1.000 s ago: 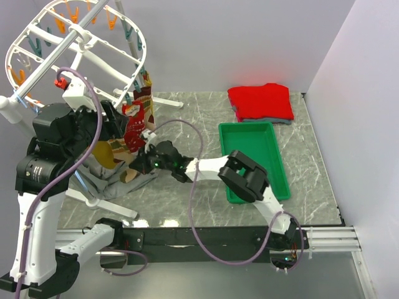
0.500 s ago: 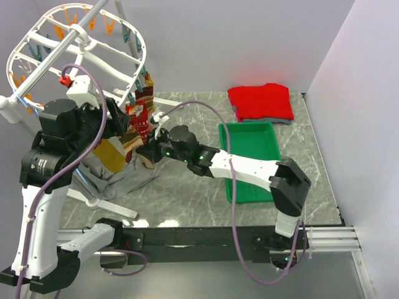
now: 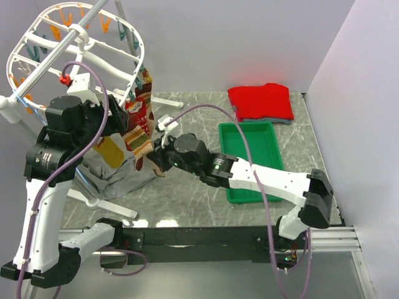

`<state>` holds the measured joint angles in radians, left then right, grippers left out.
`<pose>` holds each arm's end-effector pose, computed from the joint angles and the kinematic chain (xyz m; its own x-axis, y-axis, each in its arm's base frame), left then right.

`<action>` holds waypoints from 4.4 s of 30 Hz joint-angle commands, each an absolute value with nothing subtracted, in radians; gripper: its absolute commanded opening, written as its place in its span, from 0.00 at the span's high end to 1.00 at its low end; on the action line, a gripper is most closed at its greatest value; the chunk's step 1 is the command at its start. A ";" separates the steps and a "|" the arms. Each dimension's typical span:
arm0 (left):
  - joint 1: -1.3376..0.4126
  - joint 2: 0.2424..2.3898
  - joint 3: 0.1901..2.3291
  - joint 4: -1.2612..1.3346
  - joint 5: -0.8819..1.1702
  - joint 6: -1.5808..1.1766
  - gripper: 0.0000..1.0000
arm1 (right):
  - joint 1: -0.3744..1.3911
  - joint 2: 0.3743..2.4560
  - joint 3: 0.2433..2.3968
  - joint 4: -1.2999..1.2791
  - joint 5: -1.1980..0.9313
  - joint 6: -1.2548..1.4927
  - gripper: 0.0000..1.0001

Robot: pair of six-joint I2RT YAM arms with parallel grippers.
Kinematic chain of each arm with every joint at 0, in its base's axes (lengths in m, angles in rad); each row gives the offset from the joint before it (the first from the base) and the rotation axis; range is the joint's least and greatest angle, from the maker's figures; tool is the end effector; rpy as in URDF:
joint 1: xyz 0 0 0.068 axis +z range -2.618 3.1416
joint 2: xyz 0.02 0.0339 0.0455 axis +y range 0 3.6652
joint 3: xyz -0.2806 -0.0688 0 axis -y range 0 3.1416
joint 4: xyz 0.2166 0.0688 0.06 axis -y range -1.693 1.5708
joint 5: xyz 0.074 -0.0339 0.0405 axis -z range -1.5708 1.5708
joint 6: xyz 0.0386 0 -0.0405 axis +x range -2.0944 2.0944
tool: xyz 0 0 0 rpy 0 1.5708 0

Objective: Remove the socks clipped to the hanger

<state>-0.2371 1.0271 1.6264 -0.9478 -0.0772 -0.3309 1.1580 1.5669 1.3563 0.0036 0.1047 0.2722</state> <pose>0.1228 -0.0266 0.4869 -0.3671 -0.2445 -0.8975 0.0470 0.9587 -0.2805 0.1454 0.3220 0.3844 -0.3133 -0.0489 -0.9484 -0.8158 0.5251 0.2424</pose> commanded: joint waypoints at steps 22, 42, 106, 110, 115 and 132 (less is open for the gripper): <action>-0.239 0.839 1.370 -0.689 0.098 -0.620 0.22 | 1.270 1.335 1.502 -0.175 0.194 0.097 1.00; -0.239 0.702 1.199 -0.426 0.155 -0.881 0.26 | 1.143 1.311 1.614 -0.271 -0.268 0.239 1.00; -0.239 0.835 1.098 -0.354 -0.236 -0.661 0.51 | 1.499 1.592 1.693 -0.221 0.609 -0.431 1.00; -0.239 0.816 1.078 -0.331 -0.239 -0.650 0.62 | 1.500 1.591 1.686 -0.222 0.607 -0.430 1.00; -0.239 0.819 1.085 -0.337 -0.244 -0.640 0.89 | 1.500 1.586 1.672 -0.221 0.607 -0.423 1.00; -0.239 0.772 1.088 -0.307 -0.109 -0.606 0.99 | 1.459 1.508 1.485 -0.164 0.543 -0.308 1.00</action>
